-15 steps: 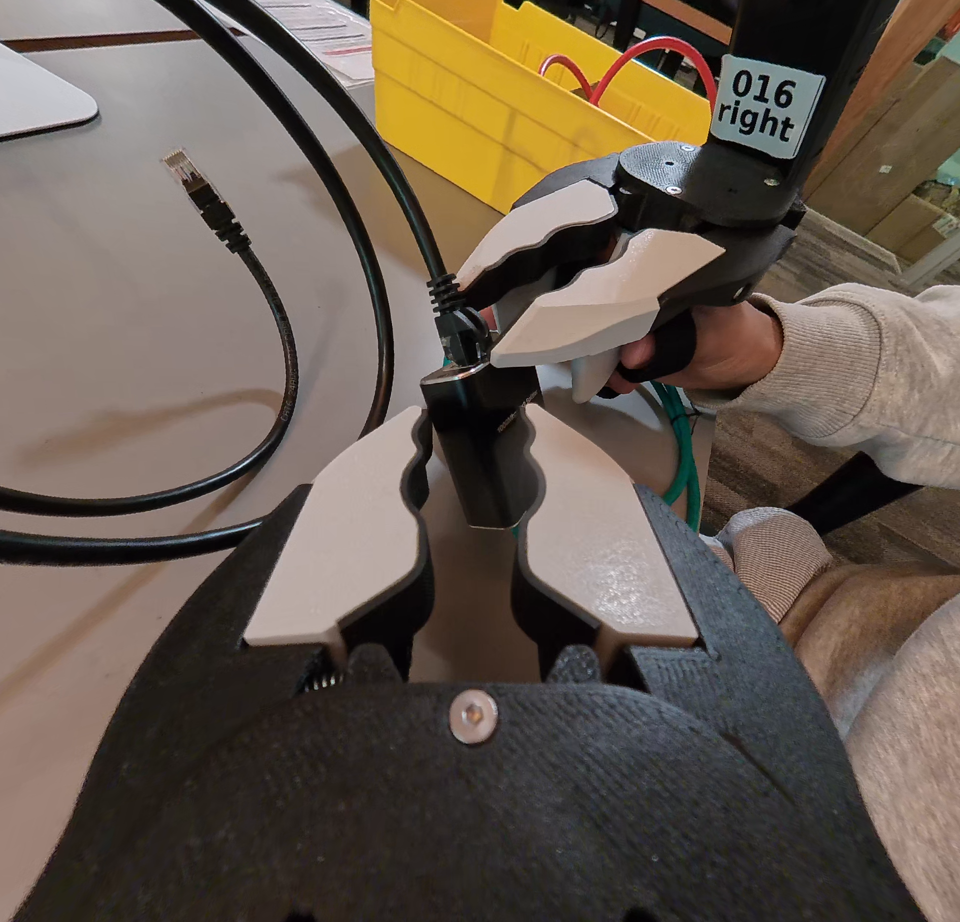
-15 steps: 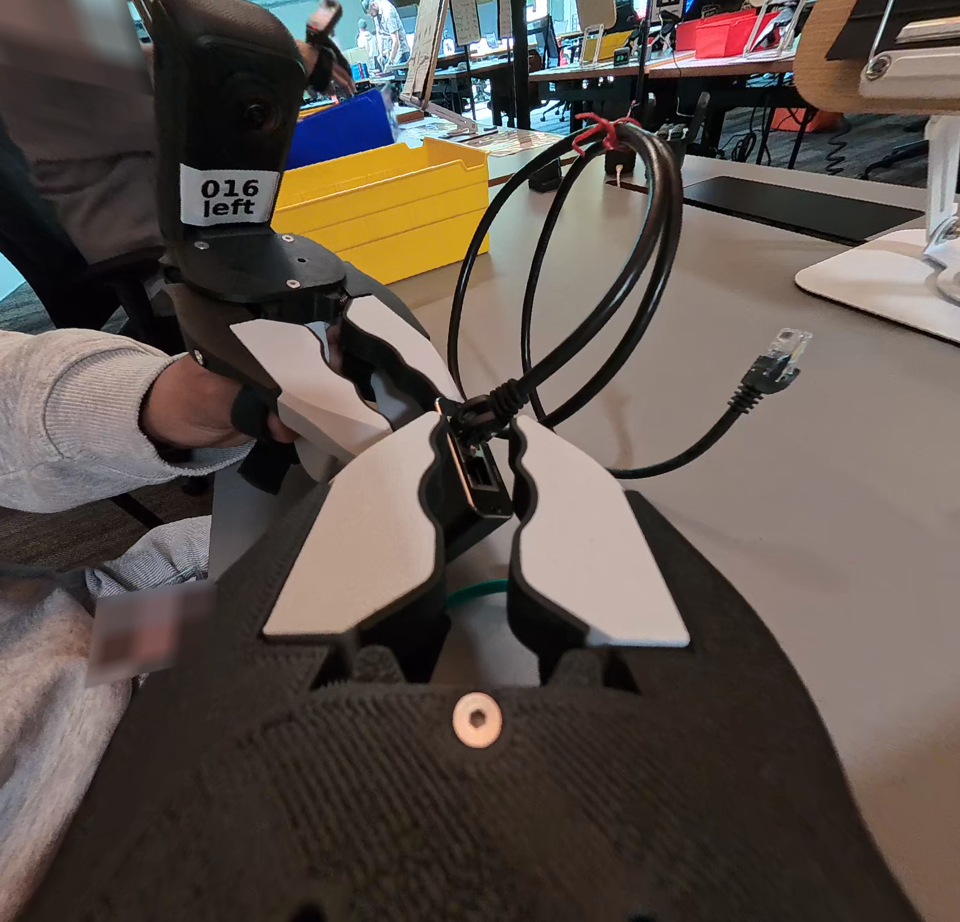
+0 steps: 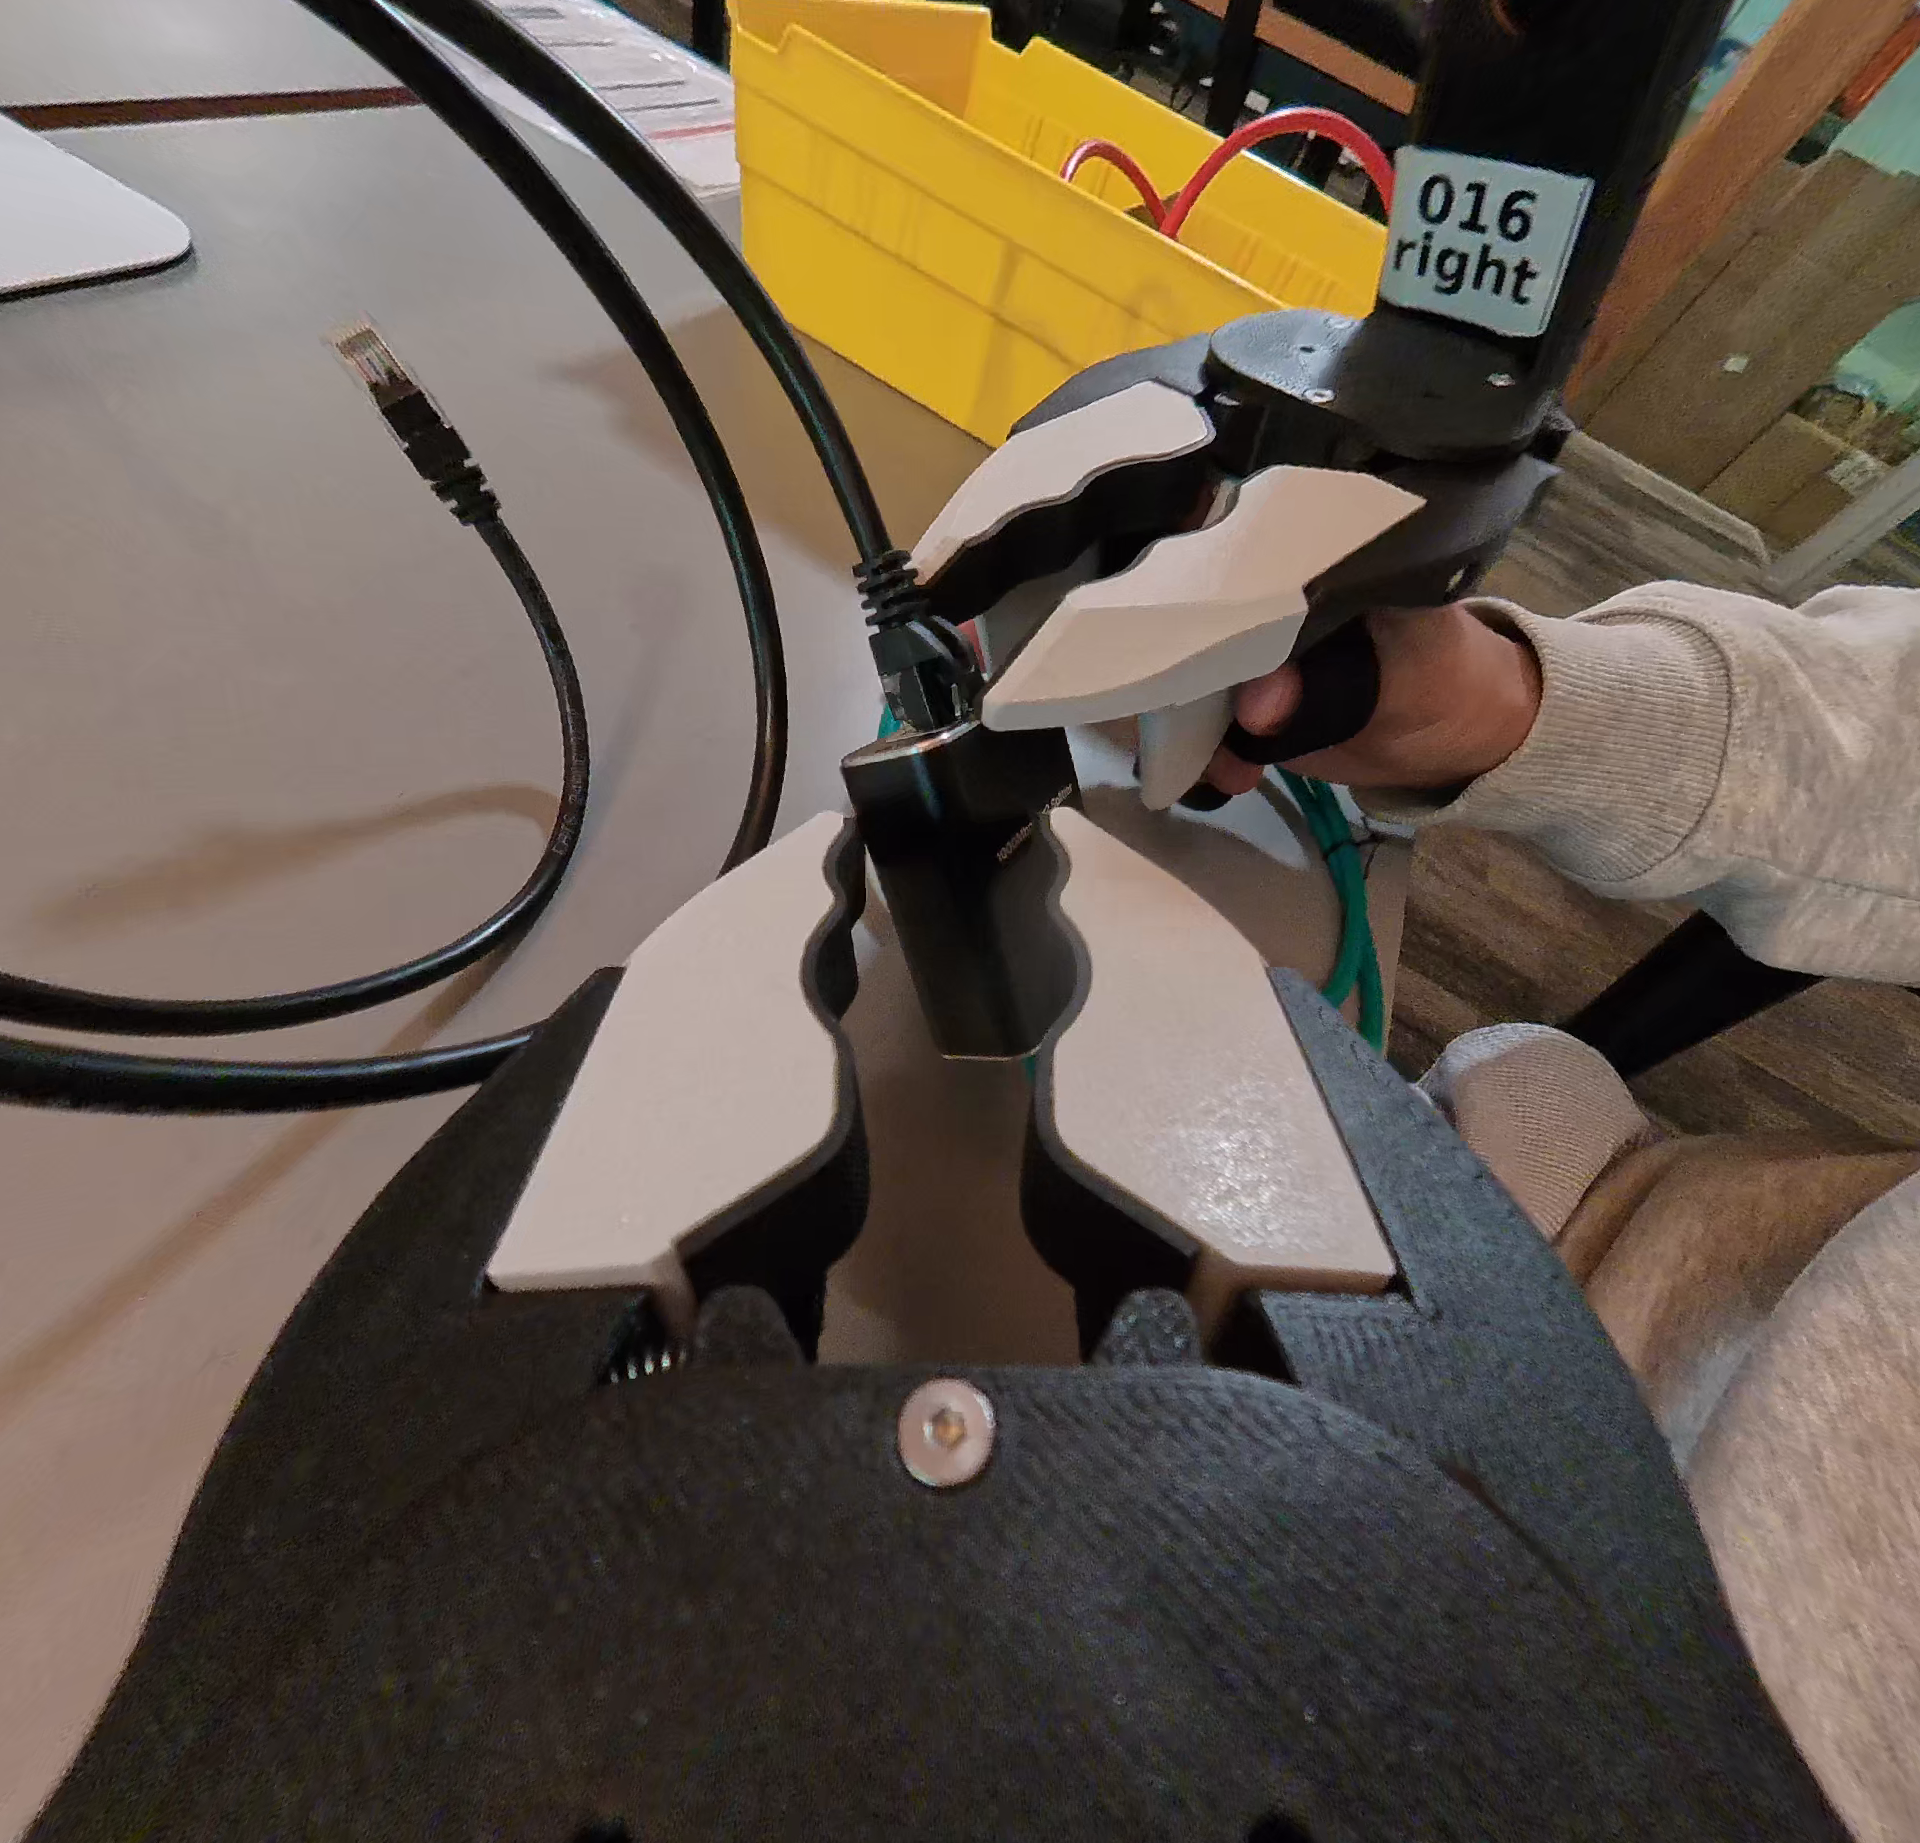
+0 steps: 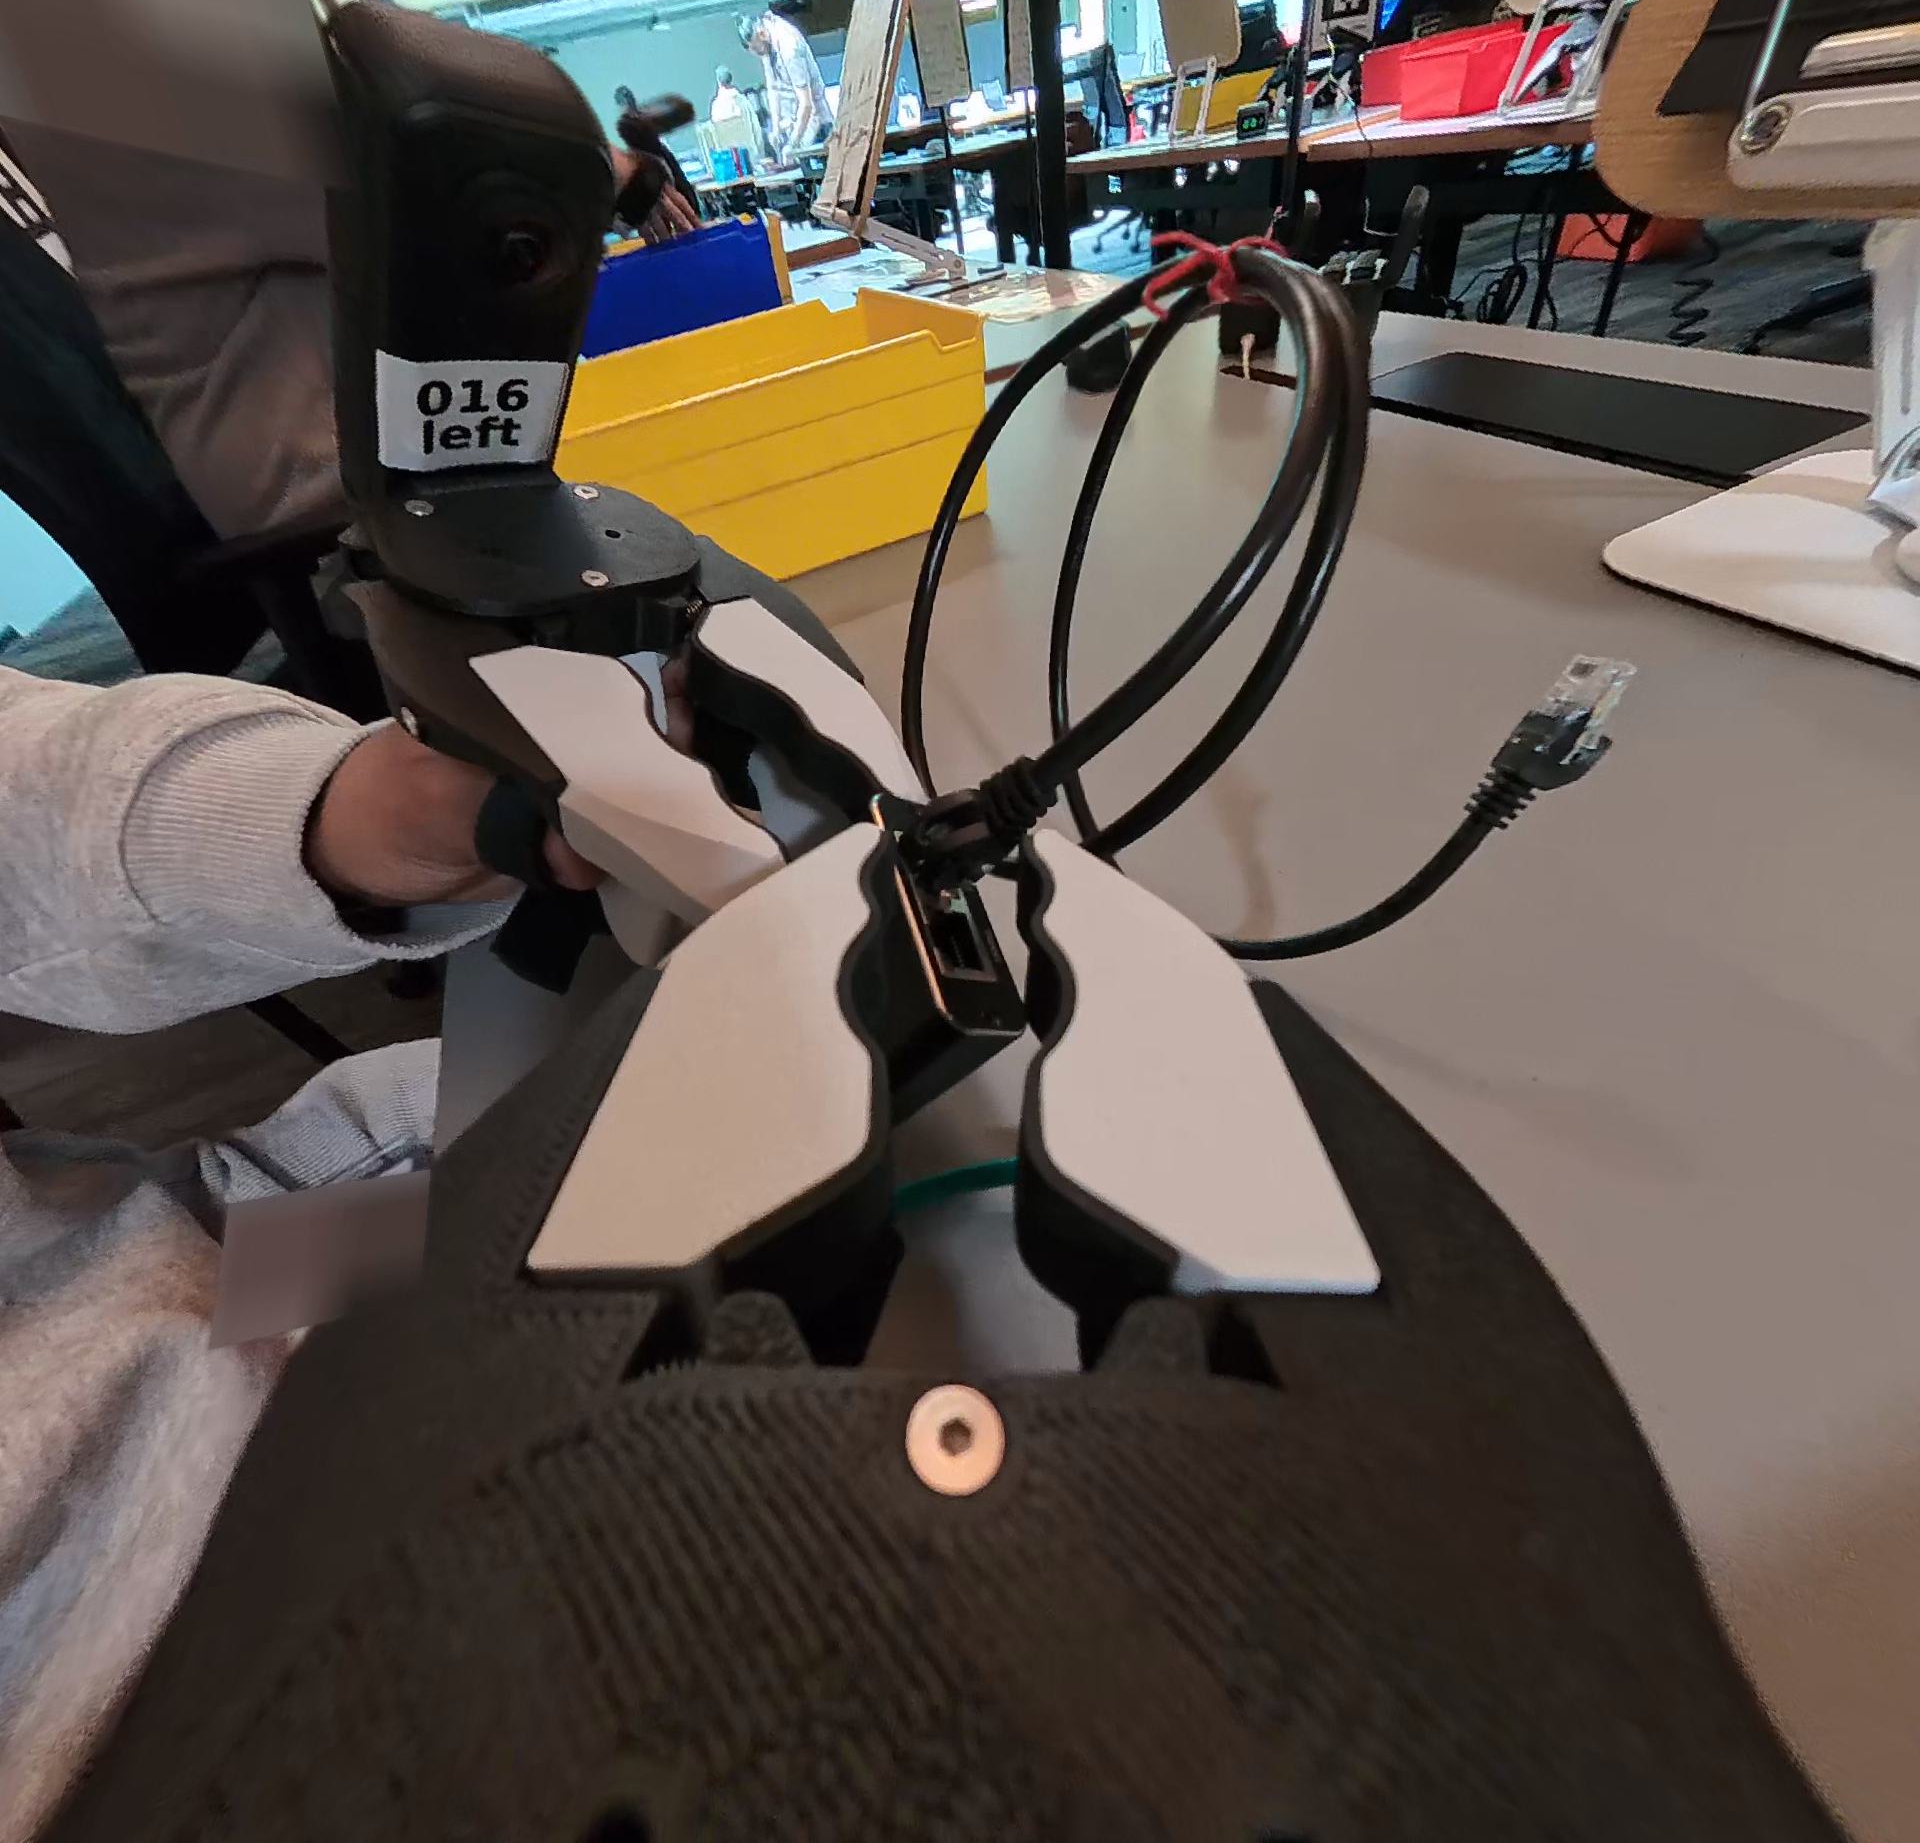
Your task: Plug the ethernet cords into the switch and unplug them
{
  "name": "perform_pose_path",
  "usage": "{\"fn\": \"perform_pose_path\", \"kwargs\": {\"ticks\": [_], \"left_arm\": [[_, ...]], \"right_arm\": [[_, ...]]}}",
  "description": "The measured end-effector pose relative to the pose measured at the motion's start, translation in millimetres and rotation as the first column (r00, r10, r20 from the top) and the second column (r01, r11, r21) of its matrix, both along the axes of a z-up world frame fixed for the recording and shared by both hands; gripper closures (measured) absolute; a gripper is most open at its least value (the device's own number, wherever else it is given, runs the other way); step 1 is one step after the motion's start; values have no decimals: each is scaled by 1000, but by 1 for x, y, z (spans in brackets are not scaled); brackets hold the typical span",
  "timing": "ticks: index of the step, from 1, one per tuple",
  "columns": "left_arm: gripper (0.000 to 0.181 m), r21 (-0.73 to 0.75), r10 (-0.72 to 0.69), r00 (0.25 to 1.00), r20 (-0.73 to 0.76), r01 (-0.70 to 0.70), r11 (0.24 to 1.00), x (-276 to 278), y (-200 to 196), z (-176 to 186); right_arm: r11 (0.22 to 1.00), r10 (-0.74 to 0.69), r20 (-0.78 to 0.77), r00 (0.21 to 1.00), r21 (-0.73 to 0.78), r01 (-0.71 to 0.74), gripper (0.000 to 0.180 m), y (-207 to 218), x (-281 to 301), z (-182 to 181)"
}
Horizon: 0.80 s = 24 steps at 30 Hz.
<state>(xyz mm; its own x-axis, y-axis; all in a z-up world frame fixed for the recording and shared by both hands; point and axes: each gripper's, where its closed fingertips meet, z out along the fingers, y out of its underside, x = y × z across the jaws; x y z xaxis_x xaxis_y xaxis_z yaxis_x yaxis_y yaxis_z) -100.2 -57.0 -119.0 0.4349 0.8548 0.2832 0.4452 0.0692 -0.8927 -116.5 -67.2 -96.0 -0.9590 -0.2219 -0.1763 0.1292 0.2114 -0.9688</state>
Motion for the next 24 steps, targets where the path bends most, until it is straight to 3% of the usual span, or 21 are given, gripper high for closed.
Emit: {"fn": "perform_pose_path", "kwargs": {"ticks": [1,8,15,24], "left_arm": [[149,12,-2,1000,-2,2,1000,0,0,1],[150,23,-13,1000,-17,14,1000,1,2,4],[152,100,-56,998,-39,59,993,3,7,10],[152,163,-83,996,-38,88,983,4,9,11]], "right_arm": [[1000,5,19,1000,-5,-5,158,0,0,1],[1000,3,77,997,-27,-1,153,2,-5,5],[988,154,346,926,-28,-153,152,4,8,3],[982,187,424,886,-87,-166,158,7,5,13]]}}
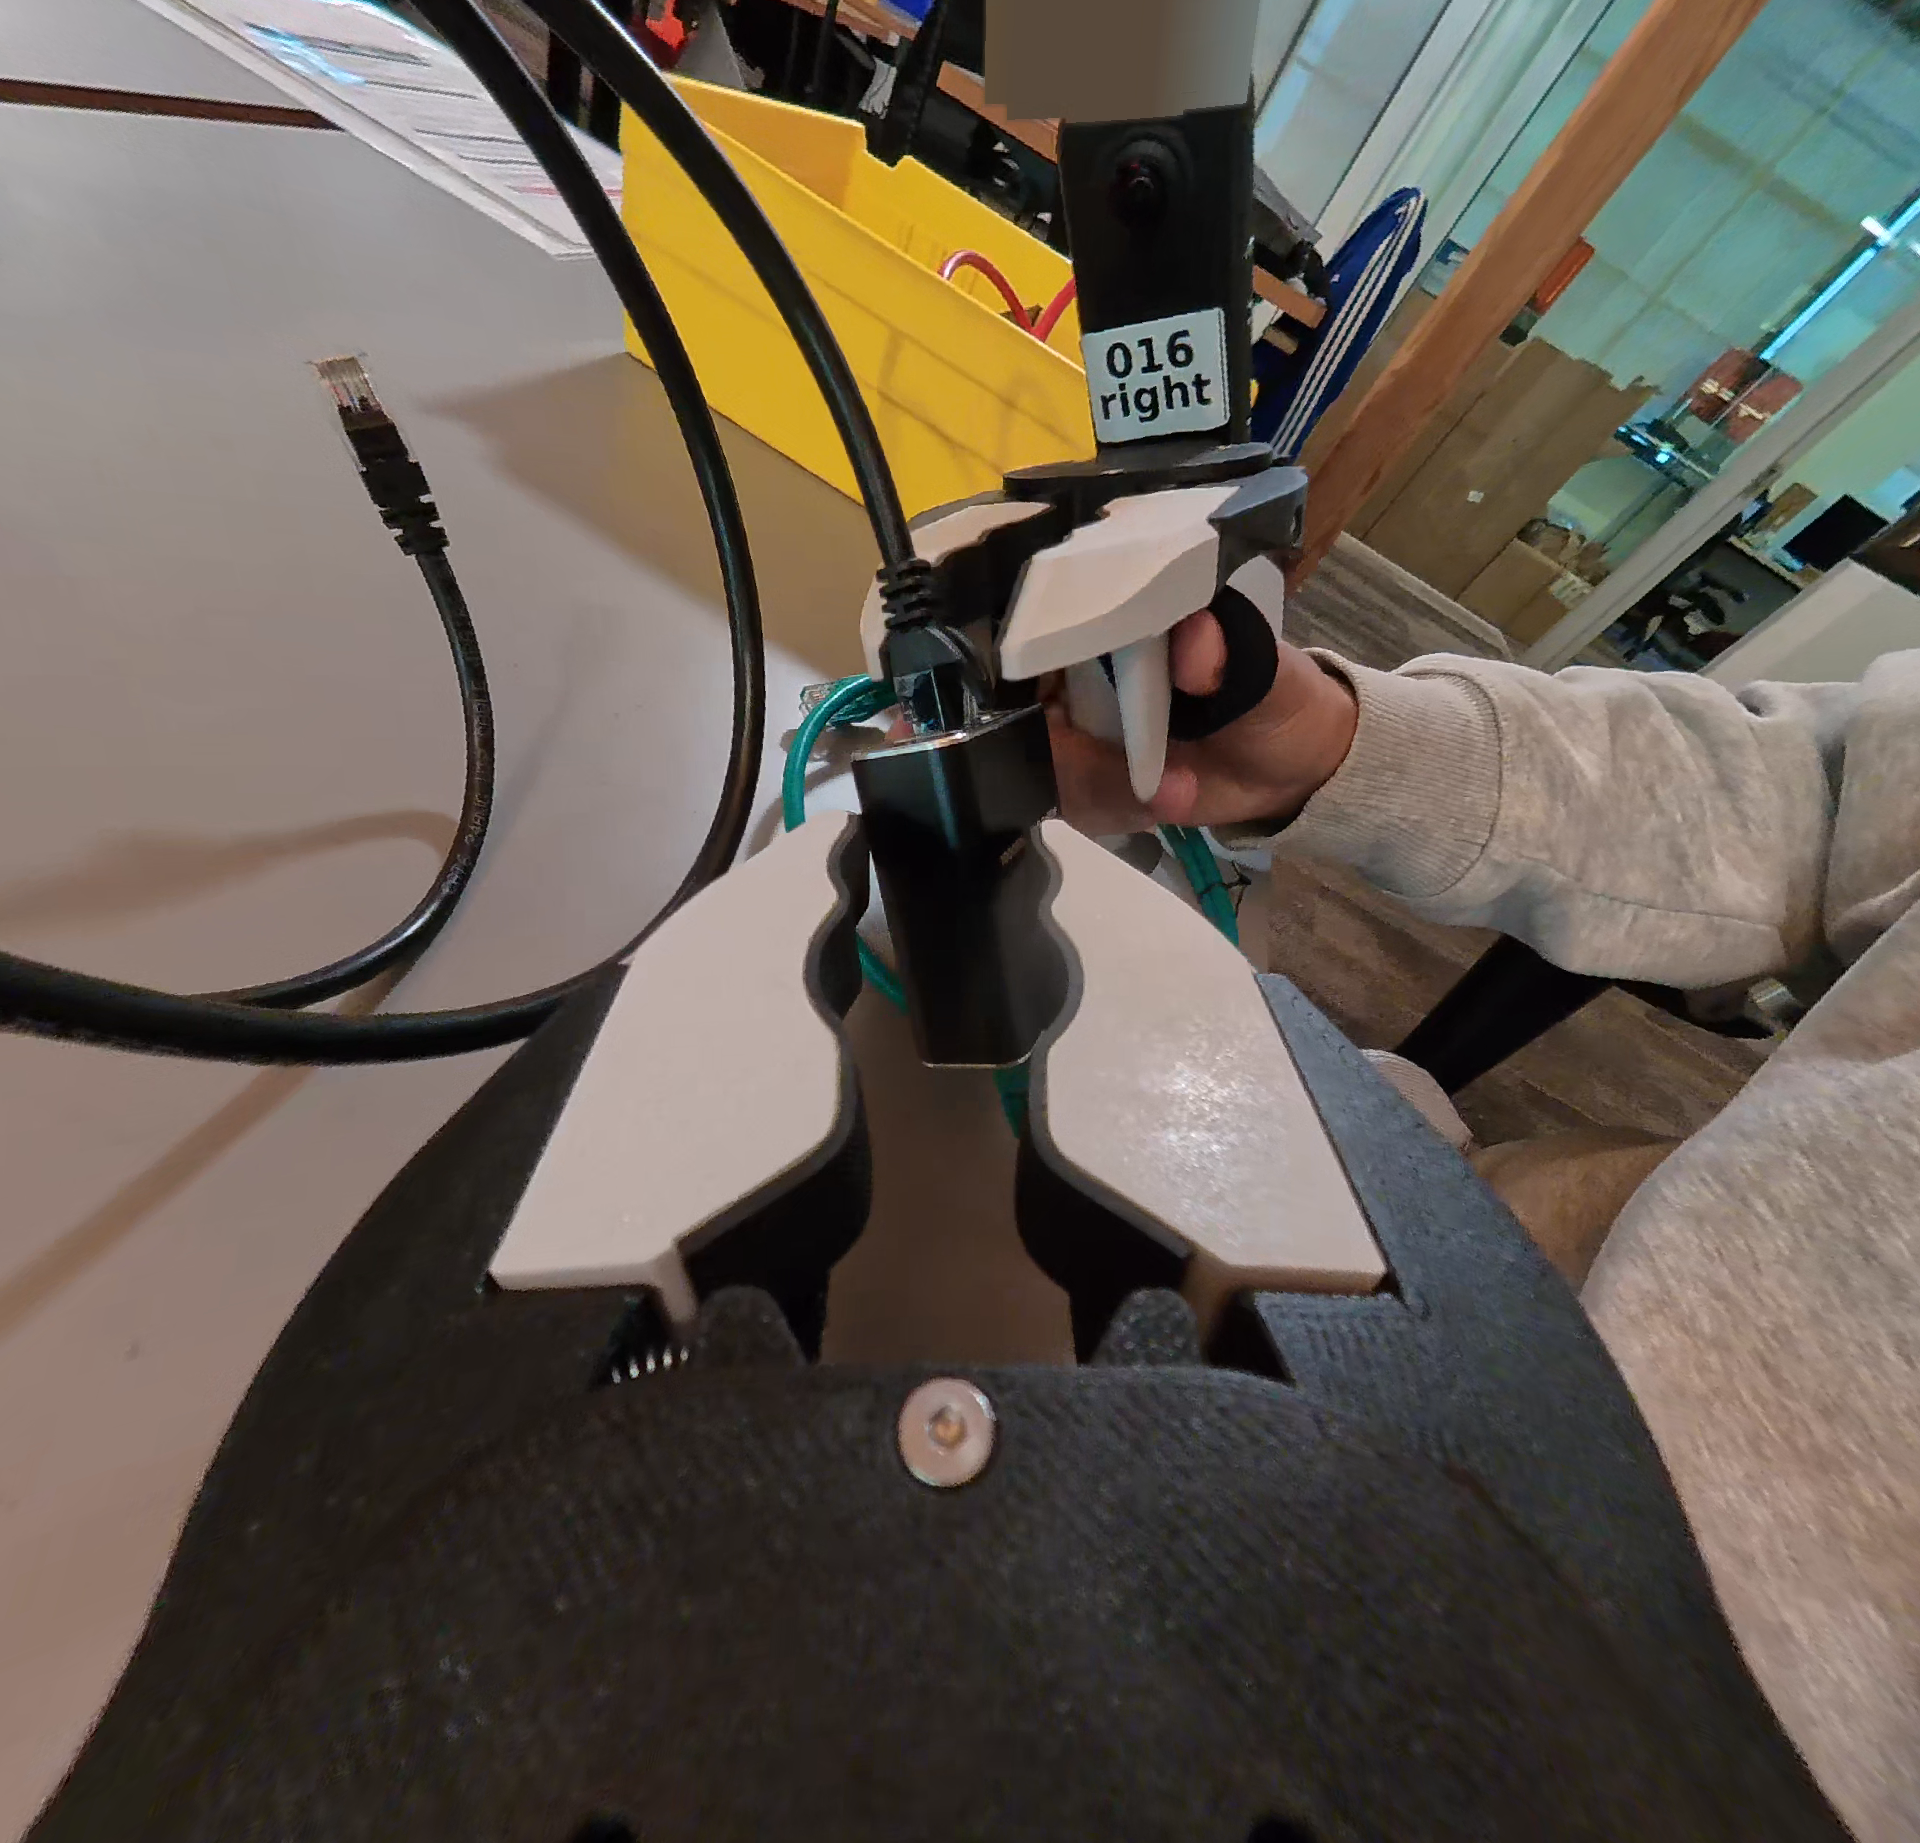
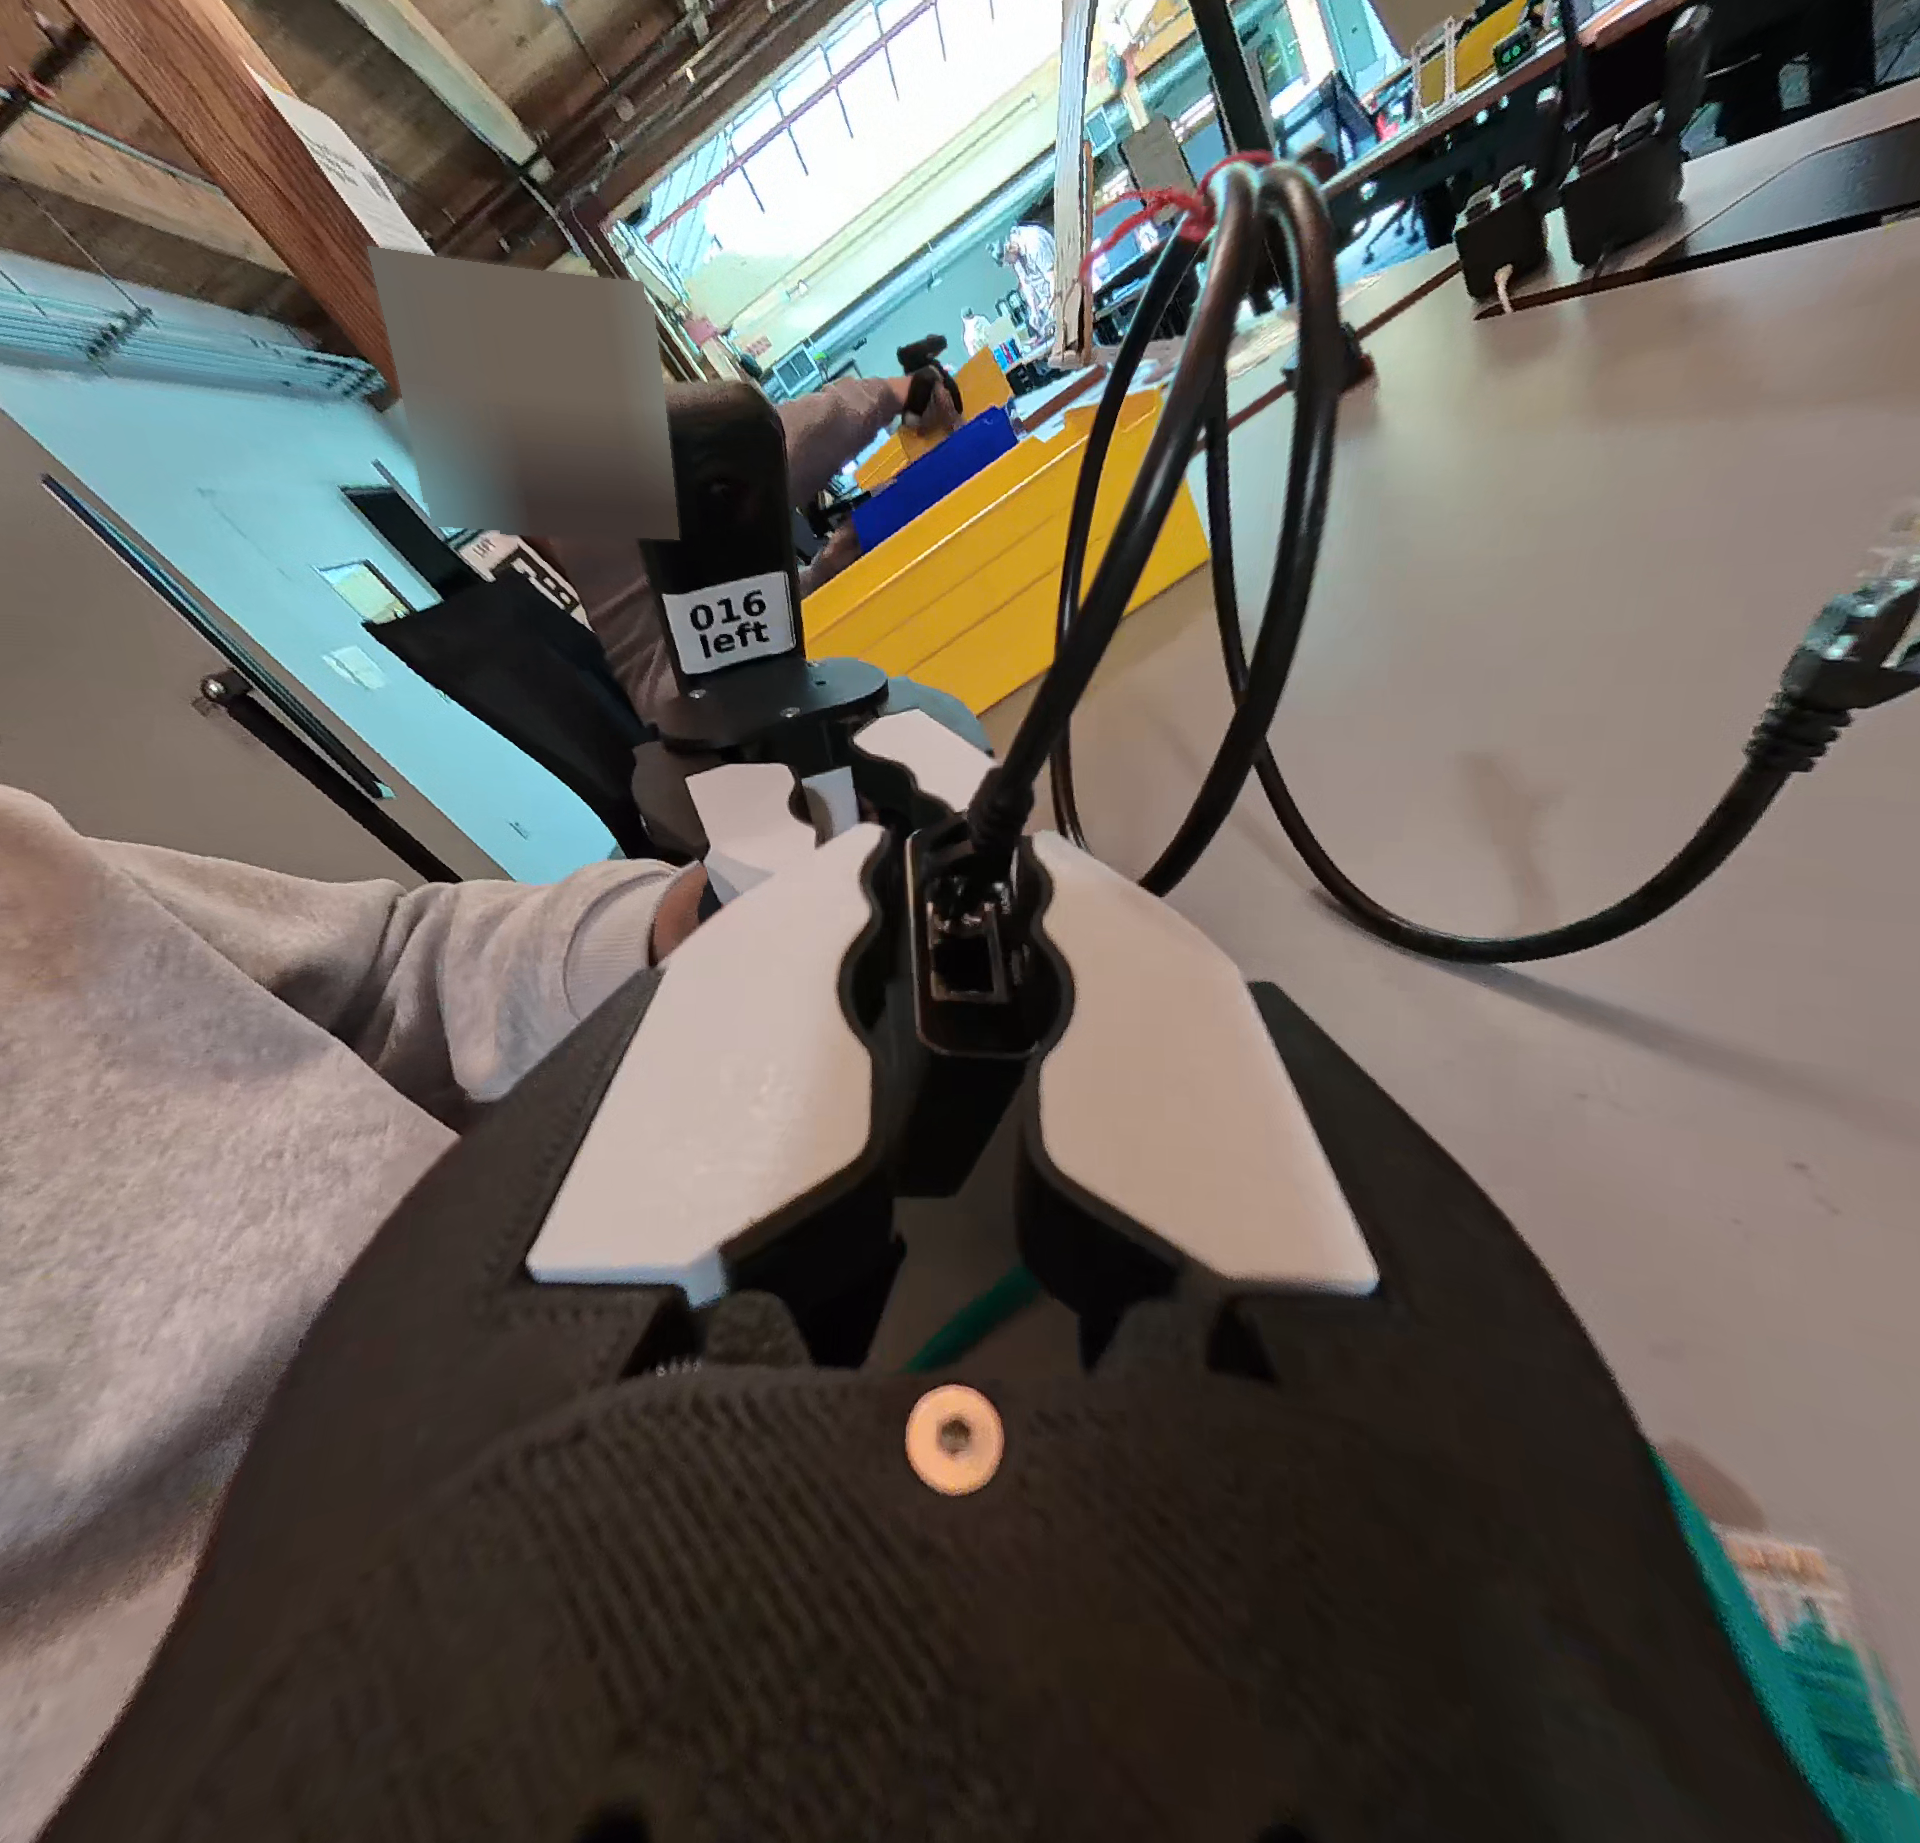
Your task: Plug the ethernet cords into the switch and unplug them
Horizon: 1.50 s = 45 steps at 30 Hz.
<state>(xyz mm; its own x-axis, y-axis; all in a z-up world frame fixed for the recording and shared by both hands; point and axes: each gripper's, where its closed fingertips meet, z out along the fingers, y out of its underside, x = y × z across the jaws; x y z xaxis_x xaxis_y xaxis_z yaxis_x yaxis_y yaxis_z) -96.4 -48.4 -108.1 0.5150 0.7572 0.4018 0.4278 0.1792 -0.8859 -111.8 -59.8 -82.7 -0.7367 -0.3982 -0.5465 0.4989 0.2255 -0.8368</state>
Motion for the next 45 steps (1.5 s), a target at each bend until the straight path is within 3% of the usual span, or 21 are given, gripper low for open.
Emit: {"fn": "perform_pose_path", "kwargs": {"ticks": [13,39,45], "left_arm": [[152,19,-30,999,-11,30,999,2,4,3],[153,23,-29,1000,-8,29,999,2,4,2],[151,109,-51,999,-18,52,993,3,6,6]], "right_arm": [[999,53,-53,997,10,-53,163,3,7,-2],[998,60,-6,998,28,-60,164,3,4,-2],[998,61,-13,998,19,-61,166,4,7,3]]}}
